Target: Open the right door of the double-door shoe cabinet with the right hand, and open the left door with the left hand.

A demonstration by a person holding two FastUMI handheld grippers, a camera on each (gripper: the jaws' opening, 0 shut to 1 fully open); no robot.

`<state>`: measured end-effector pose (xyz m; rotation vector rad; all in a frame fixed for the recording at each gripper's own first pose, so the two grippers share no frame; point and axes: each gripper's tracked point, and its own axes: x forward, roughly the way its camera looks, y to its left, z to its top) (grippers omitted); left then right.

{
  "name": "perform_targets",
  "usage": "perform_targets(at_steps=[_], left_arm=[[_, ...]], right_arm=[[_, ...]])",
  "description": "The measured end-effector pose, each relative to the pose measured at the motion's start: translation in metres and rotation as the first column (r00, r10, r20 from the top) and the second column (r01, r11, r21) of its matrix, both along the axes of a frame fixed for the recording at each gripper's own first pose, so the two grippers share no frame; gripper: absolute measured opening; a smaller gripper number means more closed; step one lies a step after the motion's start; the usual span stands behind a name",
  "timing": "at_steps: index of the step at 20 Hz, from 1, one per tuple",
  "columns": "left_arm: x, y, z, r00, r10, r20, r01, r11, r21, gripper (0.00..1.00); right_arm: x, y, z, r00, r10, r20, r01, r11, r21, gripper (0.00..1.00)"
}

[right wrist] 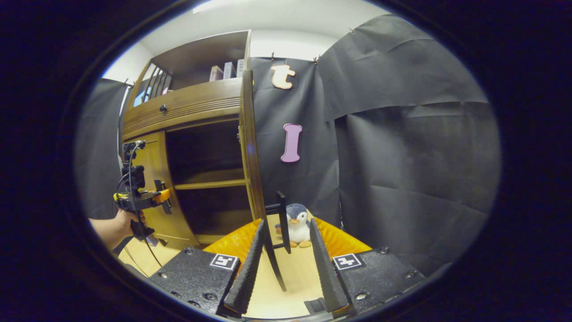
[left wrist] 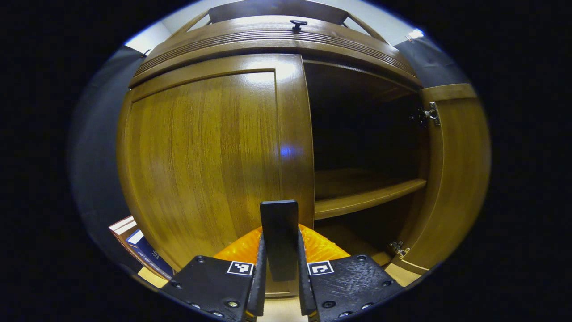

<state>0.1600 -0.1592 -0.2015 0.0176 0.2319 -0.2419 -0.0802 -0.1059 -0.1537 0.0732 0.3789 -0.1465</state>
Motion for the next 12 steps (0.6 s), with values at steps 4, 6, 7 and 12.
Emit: perform_targets(at_steps=[4, 6, 7, 12], left_arm=[[-0.004, 0.002, 0.001, 1.0, -0.002, -0.004, 0.002, 1.0, 0.01, 0.23], [-0.008, 0.002, 0.001, 1.0, -0.008, -0.012, 0.008, 1.0, 0.009, 0.23], [-0.01, 0.003, 0.001, 1.0, -0.011, -0.012, 0.011, 1.0, 0.012, 0.23], [-0.028, 0.009, 0.003, 1.0, -0.012, -0.015, 0.012, 1.0, 0.009, 0.23]], right_arm=[[-0.001, 0.006, 0.001, 1.0, 0.011, -0.004, -0.011, 1.0, -0.024, 0.64], [0.0, 0.01, 0.002, 1.0, 0.016, -0.001, -0.016, 1.0, -0.023, 0.64], [0.001, 0.011, 0.001, 1.0, 0.018, -0.001, -0.018, 1.0, -0.024, 0.64], [0.004, 0.019, 0.001, 0.999, 0.033, -0.001, -0.033, 0.999, -0.028, 0.65]])
